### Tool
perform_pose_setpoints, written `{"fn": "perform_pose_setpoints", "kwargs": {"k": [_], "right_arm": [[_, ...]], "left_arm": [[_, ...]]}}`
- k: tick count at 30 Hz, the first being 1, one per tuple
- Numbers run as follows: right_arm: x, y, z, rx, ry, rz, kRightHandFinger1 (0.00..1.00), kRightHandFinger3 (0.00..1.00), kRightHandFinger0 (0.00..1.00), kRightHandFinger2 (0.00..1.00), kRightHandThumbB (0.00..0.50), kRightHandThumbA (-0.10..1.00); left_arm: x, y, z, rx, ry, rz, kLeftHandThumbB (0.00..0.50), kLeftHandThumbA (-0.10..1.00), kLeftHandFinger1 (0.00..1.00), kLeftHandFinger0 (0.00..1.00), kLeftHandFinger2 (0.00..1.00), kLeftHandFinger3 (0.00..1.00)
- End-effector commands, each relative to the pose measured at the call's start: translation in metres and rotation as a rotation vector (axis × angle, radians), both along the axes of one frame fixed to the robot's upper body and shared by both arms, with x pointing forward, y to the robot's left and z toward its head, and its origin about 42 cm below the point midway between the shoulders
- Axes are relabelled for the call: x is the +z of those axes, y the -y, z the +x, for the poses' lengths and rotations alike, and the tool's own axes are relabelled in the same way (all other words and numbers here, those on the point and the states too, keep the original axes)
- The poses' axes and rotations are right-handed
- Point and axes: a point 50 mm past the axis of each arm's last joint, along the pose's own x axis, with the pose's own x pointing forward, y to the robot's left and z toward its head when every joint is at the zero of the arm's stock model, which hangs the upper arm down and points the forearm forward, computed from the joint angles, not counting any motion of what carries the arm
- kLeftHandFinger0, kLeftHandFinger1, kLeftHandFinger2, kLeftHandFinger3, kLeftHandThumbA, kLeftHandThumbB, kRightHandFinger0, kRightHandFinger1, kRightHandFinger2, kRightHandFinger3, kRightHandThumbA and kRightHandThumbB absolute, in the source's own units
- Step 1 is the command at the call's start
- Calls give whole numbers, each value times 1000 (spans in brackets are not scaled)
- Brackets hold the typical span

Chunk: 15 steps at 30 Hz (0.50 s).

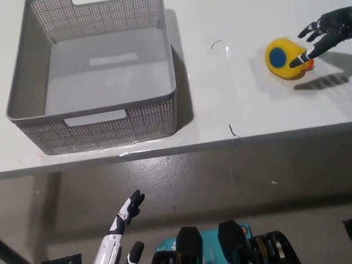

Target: Use the right hand to pick up a yellow duck toy and place it into a container on the left hand side

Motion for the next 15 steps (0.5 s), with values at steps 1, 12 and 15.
{"fn": "perform_pose_setpoints", "kwargs": {"k": [1, 12, 15], "right_arm": [[64, -11, 9, 70, 126, 36, 1000, 1000, 1000, 1000, 437, 1000], [52, -20, 15, 51, 86, -108, 1000, 1000, 1000, 1000, 476, 1000], [46, -24, 16, 45, 77, -113, 1000, 1000, 1000, 1000, 482, 1000]], "left_arm": [[7, 0, 1, -23, 30, 8, 312, 1000, 1000, 1000, 1000, 1000], [9, 2, 3, -32, 36, 13, 318, 1000, 1000, 1000, 1000, 1000], [10, 2, 3, -37, 35, 9, 319, 1000, 1000, 1000, 1000, 1000]]}}
